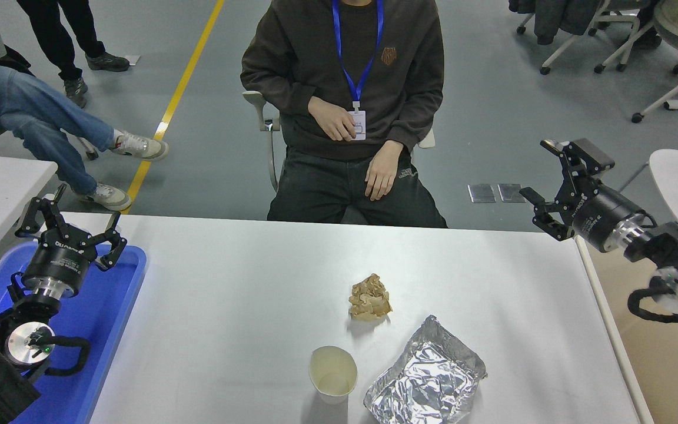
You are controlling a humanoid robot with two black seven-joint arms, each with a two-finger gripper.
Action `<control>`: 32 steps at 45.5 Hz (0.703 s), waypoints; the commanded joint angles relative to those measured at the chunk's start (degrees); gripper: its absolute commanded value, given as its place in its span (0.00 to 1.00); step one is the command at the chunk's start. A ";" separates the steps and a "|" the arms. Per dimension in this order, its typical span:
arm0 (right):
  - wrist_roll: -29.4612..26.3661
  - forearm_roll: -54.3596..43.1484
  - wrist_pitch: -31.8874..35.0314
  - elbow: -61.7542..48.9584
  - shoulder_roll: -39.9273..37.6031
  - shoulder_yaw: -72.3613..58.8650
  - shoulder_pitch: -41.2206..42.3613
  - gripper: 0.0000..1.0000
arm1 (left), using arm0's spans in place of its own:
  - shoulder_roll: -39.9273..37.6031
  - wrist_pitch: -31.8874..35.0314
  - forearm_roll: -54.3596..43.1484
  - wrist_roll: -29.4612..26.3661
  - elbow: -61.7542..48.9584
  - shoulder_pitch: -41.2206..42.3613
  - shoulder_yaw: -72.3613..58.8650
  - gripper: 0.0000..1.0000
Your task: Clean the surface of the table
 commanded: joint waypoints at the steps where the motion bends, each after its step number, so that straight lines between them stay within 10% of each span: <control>1: -2.05 -9.48 3.07 10.94 -5.38 -0.64 0.08 1.00 | -0.07 0.00 0.00 -0.02 -0.03 0.00 0.02 1.00; 32: -2.93 -19.68 13.35 16.84 -3.28 -0.64 3.76 1.00 | -0.07 -0.09 0.00 0.07 -0.03 -0.09 -0.07 1.00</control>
